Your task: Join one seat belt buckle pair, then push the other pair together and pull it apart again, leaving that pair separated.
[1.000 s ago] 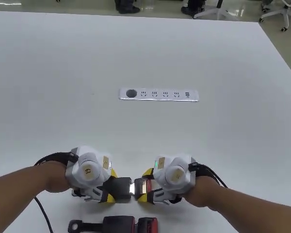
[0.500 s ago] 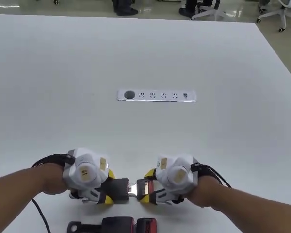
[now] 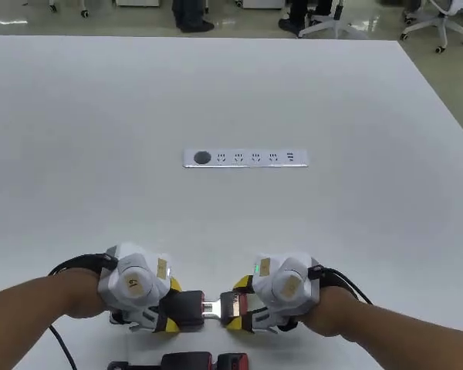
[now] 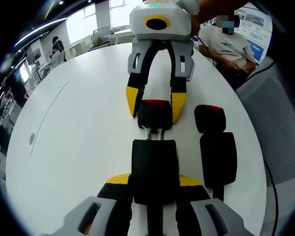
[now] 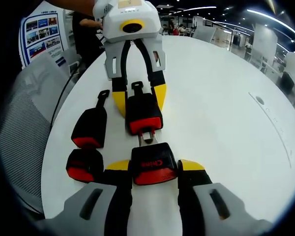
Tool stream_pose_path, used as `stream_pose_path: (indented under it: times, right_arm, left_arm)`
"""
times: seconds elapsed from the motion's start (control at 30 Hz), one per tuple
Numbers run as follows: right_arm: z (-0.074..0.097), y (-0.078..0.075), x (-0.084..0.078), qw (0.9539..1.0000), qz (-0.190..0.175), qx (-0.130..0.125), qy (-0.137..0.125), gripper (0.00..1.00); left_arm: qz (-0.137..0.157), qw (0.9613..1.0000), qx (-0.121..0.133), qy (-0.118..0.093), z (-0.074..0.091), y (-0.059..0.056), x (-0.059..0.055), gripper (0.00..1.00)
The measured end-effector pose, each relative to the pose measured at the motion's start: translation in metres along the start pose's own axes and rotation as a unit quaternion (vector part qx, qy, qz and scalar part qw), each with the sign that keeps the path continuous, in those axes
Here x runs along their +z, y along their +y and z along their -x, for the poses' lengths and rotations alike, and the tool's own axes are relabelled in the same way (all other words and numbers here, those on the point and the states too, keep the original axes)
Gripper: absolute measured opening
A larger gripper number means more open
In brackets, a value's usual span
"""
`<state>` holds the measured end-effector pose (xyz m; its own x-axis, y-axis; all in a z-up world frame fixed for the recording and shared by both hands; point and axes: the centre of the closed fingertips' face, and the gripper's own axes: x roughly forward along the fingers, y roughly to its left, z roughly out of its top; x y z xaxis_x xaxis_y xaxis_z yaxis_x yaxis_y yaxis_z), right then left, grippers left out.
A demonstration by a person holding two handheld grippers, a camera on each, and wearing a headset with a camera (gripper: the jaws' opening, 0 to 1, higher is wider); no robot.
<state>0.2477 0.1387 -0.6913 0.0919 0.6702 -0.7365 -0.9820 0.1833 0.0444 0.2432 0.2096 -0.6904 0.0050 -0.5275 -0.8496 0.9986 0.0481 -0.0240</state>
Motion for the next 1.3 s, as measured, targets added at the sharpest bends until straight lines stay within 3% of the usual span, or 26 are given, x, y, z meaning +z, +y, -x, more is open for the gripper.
stream_pose_path:
  times: [1.3]
  right_arm:
    - [0.048,-0.008,-0.059,0.9995,-0.019,-0.025,0.003,0.34]
  left_arm:
    - [-0.002,1.0000,-0.003,0.004,-0.001,0.001,-0.003,0.34]
